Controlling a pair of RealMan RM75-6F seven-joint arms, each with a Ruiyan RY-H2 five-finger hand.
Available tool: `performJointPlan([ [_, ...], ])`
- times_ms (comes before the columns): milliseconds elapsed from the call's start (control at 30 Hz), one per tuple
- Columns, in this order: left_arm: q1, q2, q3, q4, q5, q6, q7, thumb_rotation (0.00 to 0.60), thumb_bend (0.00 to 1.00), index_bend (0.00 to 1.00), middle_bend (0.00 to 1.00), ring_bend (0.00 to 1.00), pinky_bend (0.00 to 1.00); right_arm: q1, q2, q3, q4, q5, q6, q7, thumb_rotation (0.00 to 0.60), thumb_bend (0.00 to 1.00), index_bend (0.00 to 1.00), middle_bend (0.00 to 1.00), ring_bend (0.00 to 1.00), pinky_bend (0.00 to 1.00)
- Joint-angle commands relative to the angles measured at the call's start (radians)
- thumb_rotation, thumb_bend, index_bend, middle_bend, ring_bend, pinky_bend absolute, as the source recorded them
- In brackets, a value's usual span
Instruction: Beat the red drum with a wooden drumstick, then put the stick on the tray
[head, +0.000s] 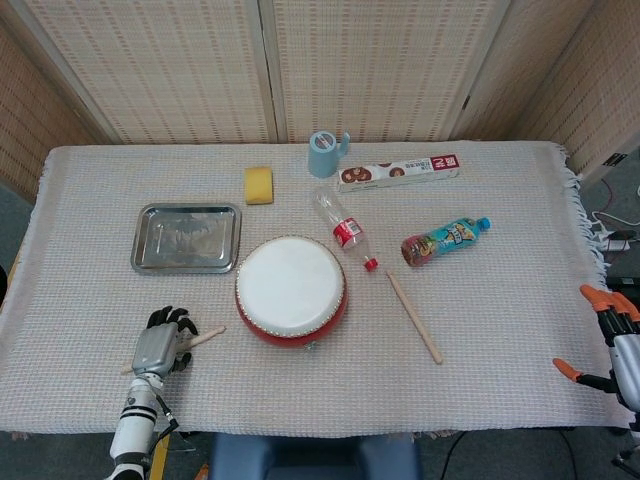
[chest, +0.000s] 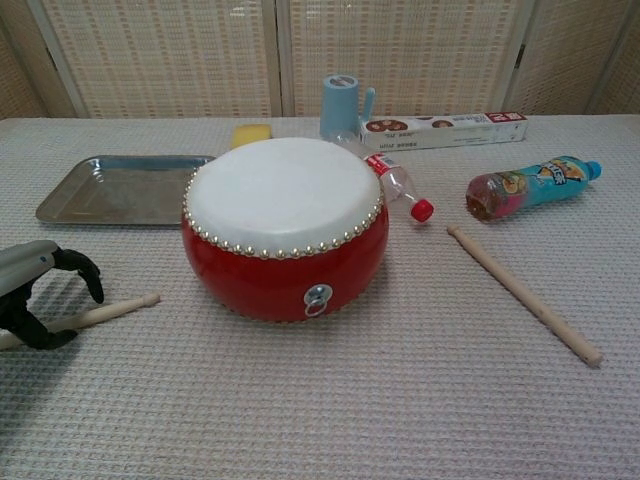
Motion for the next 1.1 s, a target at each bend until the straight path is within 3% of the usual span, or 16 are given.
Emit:
performJointPlan([
  [33,0.002,-0.012,0.003,0.014,0.01,0.009,-0.004,0.6,0.29,0.44,0.05,0.0,0.0,0.0,0.002,0.0,-0.002,0.0,0.001,-0.002,0.6,0.11,0.05,0.09,0.05,0.08],
  [600,0.002,-0.051,0.001,0.065,-0.006,0.003,-0.004,0.6,0.29,0.49,0.06,0.0,0.0,-0.006,0.008,-0.002,-0.016,0.003,0.002,-0.011,0.6,0.11,0.05,0.09,0.05,0.08],
  [1100,0.011,-0.046,-0.004,0.067,0.001,-0.015,-0.046,0.6,0.42,0.54,0.1,0.0,0.0,-0.007,0.008,-0.001,-0.02,0.006,-0.001,-0.016,0.6,0.11,0.05,0.09,0.05,0.08],
])
